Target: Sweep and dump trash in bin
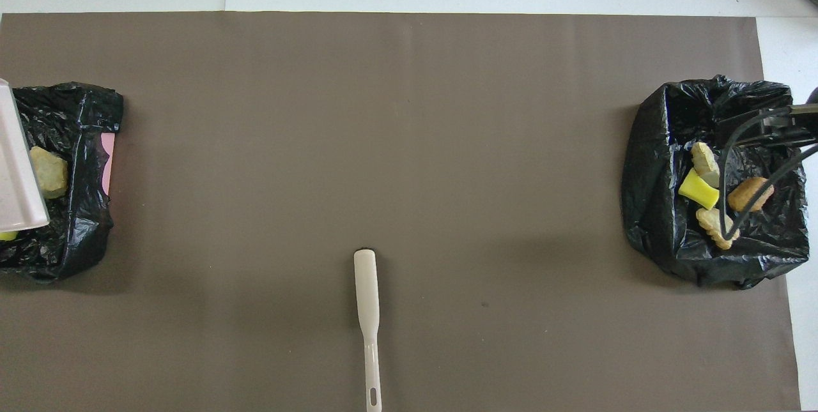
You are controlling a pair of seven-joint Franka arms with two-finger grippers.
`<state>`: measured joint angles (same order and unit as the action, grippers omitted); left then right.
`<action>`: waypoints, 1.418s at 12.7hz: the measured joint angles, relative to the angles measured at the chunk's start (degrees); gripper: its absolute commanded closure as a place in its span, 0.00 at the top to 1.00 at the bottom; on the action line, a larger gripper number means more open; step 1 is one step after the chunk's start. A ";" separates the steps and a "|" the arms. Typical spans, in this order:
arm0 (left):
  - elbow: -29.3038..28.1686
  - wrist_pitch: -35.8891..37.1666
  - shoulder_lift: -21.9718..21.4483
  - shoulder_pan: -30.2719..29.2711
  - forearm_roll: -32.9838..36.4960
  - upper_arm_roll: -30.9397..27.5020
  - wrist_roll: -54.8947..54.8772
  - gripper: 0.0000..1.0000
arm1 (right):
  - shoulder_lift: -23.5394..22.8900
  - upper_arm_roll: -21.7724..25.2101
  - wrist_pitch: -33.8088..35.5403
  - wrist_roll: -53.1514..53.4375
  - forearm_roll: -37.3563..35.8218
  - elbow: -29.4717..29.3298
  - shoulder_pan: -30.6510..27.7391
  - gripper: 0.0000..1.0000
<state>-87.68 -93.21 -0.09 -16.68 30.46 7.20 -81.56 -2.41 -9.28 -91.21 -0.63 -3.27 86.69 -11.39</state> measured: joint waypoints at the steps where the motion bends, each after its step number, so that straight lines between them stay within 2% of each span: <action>1: -0.03 1.21 -0.40 0.00 -4.46 0.00 3.62 0.00 | 0.81 0.02 0.99 1.05 0.63 0.04 -0.60 1.00; 3: -1.07 3.05 -1.18 0.03 -12.61 0.15 13.05 0.00 | 1.60 0.03 2.00 3.94 1.12 0.09 -1.08 1.00; 5: -4.41 3.27 -2.56 1.34 -18.32 0.31 23.99 0.00 | 1.98 0.02 2.88 5.71 1.41 0.25 -1.05 1.00; 9: -11.46 2.16 -4.06 11.32 -25.78 0.64 50.08 0.00 | 2.12 -0.21 3.16 4.91 1.55 0.43 -0.96 1.00; 14: -19.07 -9.94 -3.13 23.30 -31.83 0.72 69.32 0.00 | 2.20 -0.33 4.50 4.69 1.55 0.47 -0.91 1.00; 16: -20.67 -16.40 -0.63 28.76 -32.17 0.74 79.13 0.00 | 2.46 -0.43 5.61 4.69 1.55 0.50 -0.66 1.00; 18: -20.94 -22.58 3.75 34.44 -32.25 0.72 88.36 0.00 | 2.62 -0.45 5.66 4.69 1.55 0.53 -0.28 1.00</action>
<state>-108.62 -115.79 3.66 17.76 -1.79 7.93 6.80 0.21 -9.73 -85.55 4.06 -1.71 87.22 -11.67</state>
